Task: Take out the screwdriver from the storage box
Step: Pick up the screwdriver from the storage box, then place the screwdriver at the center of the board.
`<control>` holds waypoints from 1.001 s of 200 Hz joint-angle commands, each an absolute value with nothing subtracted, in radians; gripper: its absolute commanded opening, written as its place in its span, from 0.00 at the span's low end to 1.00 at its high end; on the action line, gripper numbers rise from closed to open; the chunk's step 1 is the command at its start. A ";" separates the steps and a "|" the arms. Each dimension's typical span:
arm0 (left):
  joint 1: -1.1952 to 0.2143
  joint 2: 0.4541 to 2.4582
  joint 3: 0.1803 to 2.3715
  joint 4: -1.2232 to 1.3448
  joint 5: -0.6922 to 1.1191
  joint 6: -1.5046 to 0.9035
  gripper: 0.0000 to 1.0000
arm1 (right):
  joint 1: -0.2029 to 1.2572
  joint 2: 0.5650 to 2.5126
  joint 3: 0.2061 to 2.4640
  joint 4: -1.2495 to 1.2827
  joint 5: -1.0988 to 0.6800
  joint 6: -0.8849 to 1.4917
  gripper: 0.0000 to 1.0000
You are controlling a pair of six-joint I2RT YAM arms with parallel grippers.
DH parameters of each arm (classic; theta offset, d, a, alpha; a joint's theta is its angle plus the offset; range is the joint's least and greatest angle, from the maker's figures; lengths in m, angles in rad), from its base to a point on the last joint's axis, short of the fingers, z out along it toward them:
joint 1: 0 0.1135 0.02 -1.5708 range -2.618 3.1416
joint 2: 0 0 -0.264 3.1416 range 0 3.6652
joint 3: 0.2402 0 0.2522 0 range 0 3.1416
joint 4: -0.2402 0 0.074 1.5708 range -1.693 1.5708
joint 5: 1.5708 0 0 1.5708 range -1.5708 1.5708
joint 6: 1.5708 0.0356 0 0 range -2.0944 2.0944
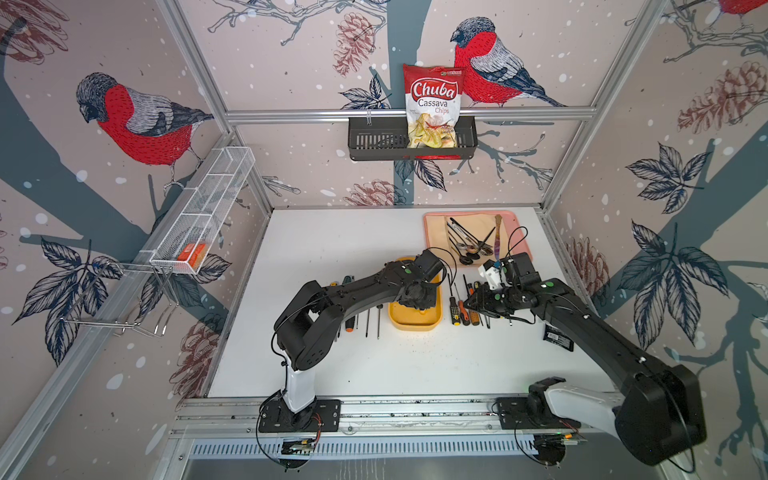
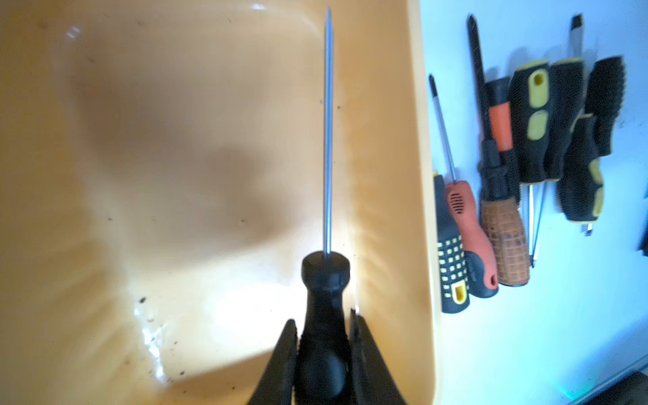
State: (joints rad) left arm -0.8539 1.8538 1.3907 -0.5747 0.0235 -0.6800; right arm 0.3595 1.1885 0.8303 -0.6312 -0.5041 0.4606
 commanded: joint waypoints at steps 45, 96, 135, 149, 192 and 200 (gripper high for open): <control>-0.749 1.648 1.283 -0.653 -0.041 -0.630 0.12 | 0.447 1.244 0.889 -0.534 -0.491 0.519 0.32; -0.590 1.430 1.082 -0.694 -0.084 -0.601 0.12 | 0.542 1.356 0.938 -0.471 -0.477 0.560 0.31; -0.449 1.316 0.966 -0.725 -0.136 -0.557 0.12 | 0.579 1.414 0.975 -0.447 -0.472 0.572 0.31; -0.399 1.300 0.934 -0.727 -0.132 -0.531 0.12 | 0.590 1.431 0.985 -0.441 -0.471 0.577 0.31; -0.273 1.294 0.855 -0.688 -0.141 -0.513 0.13 | 0.610 1.463 0.999 -0.427 -0.469 0.584 0.30; -0.260 1.303 0.850 -0.689 -0.172 -0.522 0.13 | 0.609 1.463 0.996 -0.425 -0.469 0.586 0.30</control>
